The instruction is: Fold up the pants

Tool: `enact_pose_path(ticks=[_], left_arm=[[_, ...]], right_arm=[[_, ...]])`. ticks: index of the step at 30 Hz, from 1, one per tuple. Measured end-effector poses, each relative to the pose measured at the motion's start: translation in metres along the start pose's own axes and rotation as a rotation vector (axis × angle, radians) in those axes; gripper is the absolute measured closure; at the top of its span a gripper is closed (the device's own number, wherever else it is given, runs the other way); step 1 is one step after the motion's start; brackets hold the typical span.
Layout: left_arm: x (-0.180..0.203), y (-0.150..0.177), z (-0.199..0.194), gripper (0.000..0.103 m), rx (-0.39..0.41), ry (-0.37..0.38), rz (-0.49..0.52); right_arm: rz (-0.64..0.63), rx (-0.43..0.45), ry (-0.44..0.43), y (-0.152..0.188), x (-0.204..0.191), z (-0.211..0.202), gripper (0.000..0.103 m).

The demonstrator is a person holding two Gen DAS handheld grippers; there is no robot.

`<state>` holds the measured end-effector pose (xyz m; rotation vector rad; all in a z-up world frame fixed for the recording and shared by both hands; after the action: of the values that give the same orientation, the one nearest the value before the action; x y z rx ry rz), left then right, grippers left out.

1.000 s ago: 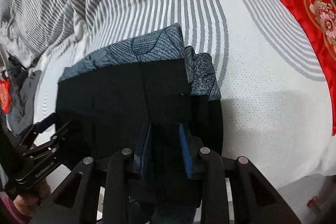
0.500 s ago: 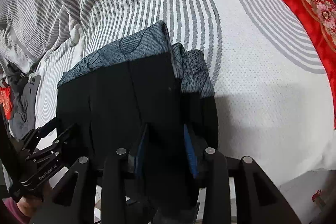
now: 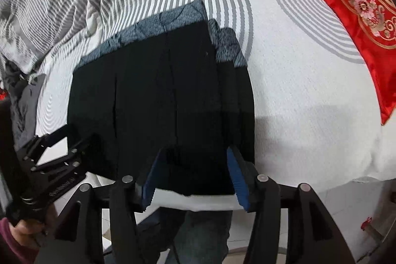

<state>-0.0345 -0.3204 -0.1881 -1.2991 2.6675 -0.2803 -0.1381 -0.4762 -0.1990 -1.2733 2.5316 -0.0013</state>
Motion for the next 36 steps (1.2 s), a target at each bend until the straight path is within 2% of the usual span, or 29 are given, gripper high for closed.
enact_pose_path(ticks=[5,10,14,17,24,26,27,31,36], left_arm=[[0.000,0.008,-0.024,0.031,0.028,0.013,0.030],[0.000,0.026,-0.038,0.031,-0.024,0.007,0.080],[0.002,0.036,-0.061,0.031,-0.007,0.009,0.104],[0.000,0.038,-0.074,0.031,-0.004,0.010,0.095],[-0.009,0.022,-0.104,0.031,0.066,-0.006,0.049],[-0.013,0.017,-0.107,0.031,0.070,-0.009,0.026],[-0.015,0.015,-0.109,0.031,0.071,-0.018,0.016],[-0.023,0.012,-0.116,0.031,0.071,-0.051,-0.012],[-0.021,0.012,-0.122,0.031,0.077,-0.042,-0.014]], right_arm=[[0.026,0.002,-0.007,0.004,-0.001,-0.015,0.041],[0.032,-0.011,0.001,0.019,-0.006,-0.029,0.035],[0.031,-0.029,-0.009,0.034,-0.017,-0.039,0.031],[0.021,-0.021,-0.009,0.040,-0.029,-0.049,0.021],[-0.023,0.042,0.041,0.029,-0.042,-0.072,0.016],[-0.030,0.057,0.058,0.027,-0.043,-0.078,0.004],[-0.029,0.061,0.059,0.026,-0.043,-0.081,0.001],[-0.025,0.064,0.060,0.025,-0.045,-0.090,0.001],[-0.038,0.069,0.067,0.025,-0.050,-0.098,0.001]])
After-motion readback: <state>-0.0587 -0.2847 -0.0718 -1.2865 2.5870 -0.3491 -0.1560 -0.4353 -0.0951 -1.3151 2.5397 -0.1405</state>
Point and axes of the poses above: each gripper's, at about its wrist camera, not at the fingertips, and z roughly the way its jaws point, x to its right, y to its underside, the point moved 6 cm from there along z, roughly the way its jaws point, and after that the axes turned 15 degrees about x, right-handed, at the moved point
